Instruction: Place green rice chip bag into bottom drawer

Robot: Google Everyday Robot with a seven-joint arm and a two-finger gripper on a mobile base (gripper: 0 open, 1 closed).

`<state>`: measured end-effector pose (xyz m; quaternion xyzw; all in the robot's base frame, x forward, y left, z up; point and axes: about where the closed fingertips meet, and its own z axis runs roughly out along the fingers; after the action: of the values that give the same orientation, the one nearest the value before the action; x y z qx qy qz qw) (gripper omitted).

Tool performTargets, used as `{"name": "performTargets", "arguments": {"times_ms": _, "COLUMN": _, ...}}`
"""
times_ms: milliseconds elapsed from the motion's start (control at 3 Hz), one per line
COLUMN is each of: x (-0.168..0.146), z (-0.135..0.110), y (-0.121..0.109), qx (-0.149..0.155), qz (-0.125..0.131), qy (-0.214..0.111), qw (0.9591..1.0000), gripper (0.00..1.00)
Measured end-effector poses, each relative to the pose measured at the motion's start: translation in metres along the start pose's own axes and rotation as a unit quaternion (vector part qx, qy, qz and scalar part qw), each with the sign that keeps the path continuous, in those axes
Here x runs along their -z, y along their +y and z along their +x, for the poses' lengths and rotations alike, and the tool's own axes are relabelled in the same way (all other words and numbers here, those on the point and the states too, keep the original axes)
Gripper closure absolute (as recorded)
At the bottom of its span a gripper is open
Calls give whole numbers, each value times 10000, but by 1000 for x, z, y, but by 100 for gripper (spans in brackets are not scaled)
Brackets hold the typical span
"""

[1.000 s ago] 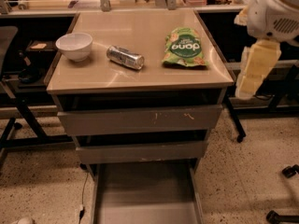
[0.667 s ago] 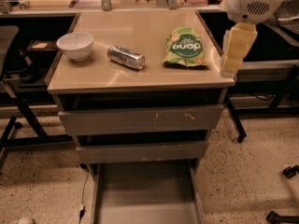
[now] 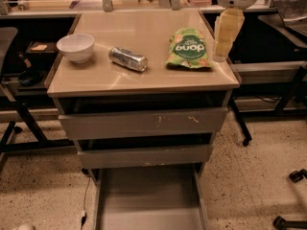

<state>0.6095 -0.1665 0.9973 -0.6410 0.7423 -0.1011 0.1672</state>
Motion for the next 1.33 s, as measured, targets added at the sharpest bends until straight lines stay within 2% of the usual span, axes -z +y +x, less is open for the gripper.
{"name": "performTargets", "arguments": {"times_ms": 333, "x": -22, "z": 5, "y": -18, "qx": -245, "qz": 90, "qy": -130, "qw": 9996, "gripper": 0}}
{"name": "performTargets", "arguments": {"times_ms": 667, "x": -56, "z": 20, "y": -50, "qx": -707, "qz": 67, "qy": -94, "qw": 9974, "gripper": 0}}
{"name": "performTargets", "arguments": {"times_ms": 1000, "x": -93, "z": 32, "y": -109, "qx": -1152, "qz": 283, "qy": -58, "qw": 9929, "gripper": 0}}
{"name": "performTargets", "arguments": {"times_ms": 1333, "x": -93, "z": 32, "y": -109, "qx": -1152, "qz": 284, "qy": -58, "qw": 9929, "gripper": 0}}
